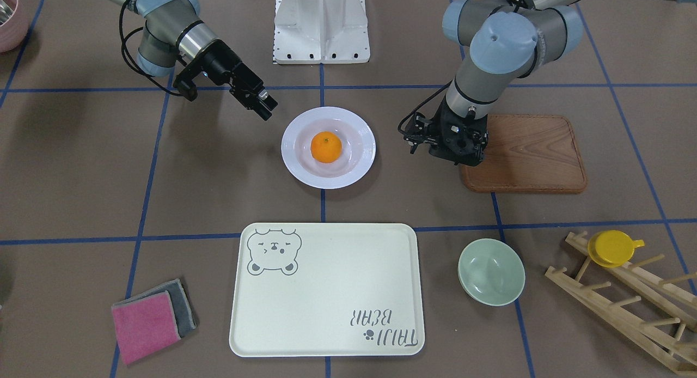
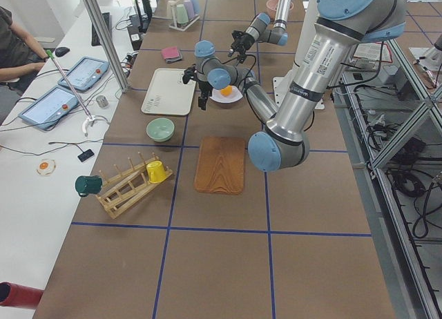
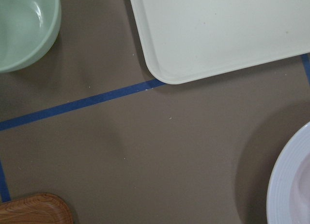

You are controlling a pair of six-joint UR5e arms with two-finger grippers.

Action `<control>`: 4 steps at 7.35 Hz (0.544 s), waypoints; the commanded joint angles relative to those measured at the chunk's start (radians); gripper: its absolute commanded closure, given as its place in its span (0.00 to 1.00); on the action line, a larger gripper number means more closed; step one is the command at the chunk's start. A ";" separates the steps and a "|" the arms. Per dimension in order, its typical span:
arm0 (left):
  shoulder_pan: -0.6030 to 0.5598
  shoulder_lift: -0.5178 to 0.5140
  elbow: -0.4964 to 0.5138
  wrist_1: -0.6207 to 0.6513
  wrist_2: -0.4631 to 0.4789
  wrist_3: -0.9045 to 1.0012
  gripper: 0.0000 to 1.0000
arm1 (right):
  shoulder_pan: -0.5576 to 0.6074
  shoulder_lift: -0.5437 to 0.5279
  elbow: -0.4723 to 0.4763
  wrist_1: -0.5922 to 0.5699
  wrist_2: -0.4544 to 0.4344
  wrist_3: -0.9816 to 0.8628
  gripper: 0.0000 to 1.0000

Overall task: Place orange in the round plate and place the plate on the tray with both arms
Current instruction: 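Open and lift the left gripper away while the right gripper reaches toward the plate, then hook the right gripper onto the plate rim nearest the robot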

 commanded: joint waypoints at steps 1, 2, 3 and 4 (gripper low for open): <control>0.001 0.000 0.001 0.000 0.000 -0.002 0.00 | -0.021 0.068 -0.092 0.012 -0.047 0.003 0.00; 0.002 0.000 0.001 0.000 0.000 0.000 0.00 | -0.030 0.086 -0.127 0.012 -0.073 0.018 0.00; 0.002 0.000 0.001 0.000 0.000 -0.002 0.00 | -0.028 0.099 -0.147 0.010 -0.075 0.035 0.00; 0.004 0.000 0.001 0.000 0.000 -0.003 0.00 | -0.028 0.099 -0.150 0.010 -0.075 0.035 0.01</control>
